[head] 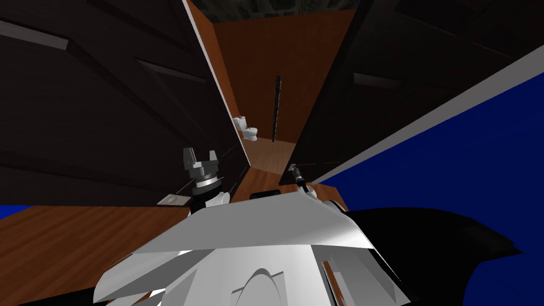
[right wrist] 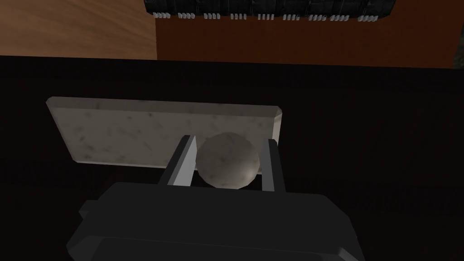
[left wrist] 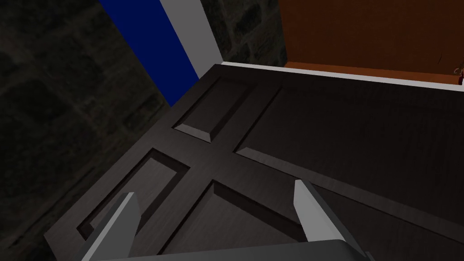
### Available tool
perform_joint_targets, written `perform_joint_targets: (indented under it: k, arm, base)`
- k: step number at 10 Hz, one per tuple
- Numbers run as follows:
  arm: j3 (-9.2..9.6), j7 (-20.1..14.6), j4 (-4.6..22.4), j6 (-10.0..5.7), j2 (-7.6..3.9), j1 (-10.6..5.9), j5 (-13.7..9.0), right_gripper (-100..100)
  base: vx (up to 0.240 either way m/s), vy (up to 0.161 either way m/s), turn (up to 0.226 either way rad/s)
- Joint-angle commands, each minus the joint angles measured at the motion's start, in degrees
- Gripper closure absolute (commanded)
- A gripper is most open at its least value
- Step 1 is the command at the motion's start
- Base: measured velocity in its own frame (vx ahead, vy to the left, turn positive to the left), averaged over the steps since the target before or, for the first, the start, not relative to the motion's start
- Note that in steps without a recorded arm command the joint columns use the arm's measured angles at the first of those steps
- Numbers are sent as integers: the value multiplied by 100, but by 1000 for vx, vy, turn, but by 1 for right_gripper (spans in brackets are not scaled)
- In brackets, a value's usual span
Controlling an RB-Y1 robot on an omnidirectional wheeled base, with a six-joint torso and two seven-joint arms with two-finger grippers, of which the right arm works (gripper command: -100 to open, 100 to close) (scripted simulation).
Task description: Pull the door open
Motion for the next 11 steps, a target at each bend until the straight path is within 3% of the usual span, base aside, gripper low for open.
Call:
perform_joint_targets:
  k: [1, 2, 3, 5, 6, 8, 11]
  arm:
    - [72, -121, -9, -112, -96, 50, 52, 100]
    - [112, -172, -14, -151, -129, 72, 78, 100]
    - [101, -132, -63, -86, -91, 74, 68, 100]
    - [245, -315, -71, -369, -248, 274, 163, 100]
    - [245, -315, -71, -369, -248, 274, 163, 100]
    - [376, -495, -82, -674, -421, 457, 251, 100]
    - [476, -631, -91, -905, -553, 596, 318, 100]
  base:
    - [-235, -53, 76]
    - [-237, -46, 59]
    - [-101, -15, 11]
    - [-184, -64, 132]
    - [-171, -80, 57]
    - [-181, -68, 119]
    - [-172, -63, 68]
